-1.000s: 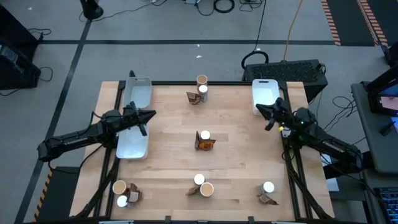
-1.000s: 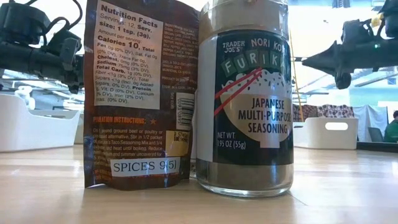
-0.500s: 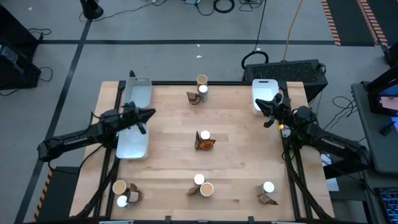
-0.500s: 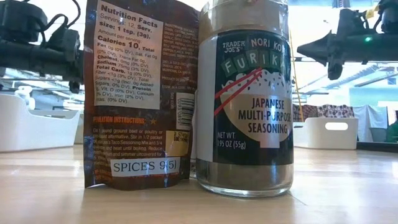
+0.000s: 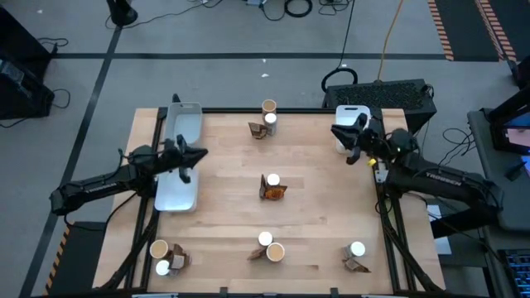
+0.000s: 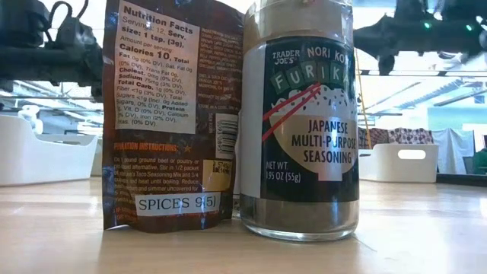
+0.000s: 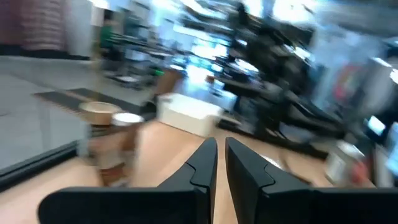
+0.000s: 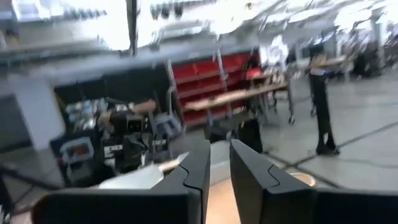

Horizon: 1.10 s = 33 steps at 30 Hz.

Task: Sort spices by type
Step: Put the top gold seasoning bottle into the right white bin

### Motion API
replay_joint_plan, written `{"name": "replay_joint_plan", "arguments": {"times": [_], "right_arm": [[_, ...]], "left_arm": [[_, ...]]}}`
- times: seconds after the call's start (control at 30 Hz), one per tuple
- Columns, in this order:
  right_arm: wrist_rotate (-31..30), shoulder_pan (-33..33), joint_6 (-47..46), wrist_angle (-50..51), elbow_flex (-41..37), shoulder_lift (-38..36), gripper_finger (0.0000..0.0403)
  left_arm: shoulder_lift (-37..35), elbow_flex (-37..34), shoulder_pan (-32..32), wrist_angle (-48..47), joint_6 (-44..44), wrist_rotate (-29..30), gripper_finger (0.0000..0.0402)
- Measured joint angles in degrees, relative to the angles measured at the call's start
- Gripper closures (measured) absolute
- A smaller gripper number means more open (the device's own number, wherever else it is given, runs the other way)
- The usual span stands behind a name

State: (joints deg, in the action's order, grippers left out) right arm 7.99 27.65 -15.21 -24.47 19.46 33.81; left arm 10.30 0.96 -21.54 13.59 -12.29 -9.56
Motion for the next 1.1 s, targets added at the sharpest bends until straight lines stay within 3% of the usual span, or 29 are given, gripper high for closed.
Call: {"name": "replay_joint_plan", "arguments": {"times": [0.27,0.47,0.77,0.97,1.1], "right_arm": [[-0.12,-6.51,6.71,13.85,16.52,16.58,0.0318],[-0.13,-13.72,10.49,20.09,27.20,27.86,0.0304],[-0.66,-24.58,11.53,38.66,42.71,39.30,0.0302],[-0.72,-27.82,11.44,42.66,45.99,43.60,0.0302],[-0.74,-28.19,11.44,42.96,45.99,45.89,0.0302]], "left_arm": [[6.31,9.81,1.08,-13.89,1.25,-2.93,0.0362],[12.22,14.41,7.58,-16.66,3.86,-2.94,0.0363],[20.55,20.18,21.71,-16.50,8.79,10.32,0.0363],[27.97,20.55,25.88,-12.24,12.81,14.61,0.0363],[31.45,25.21,26.23,-21.90,13.67,22.93,0.0363]]}}
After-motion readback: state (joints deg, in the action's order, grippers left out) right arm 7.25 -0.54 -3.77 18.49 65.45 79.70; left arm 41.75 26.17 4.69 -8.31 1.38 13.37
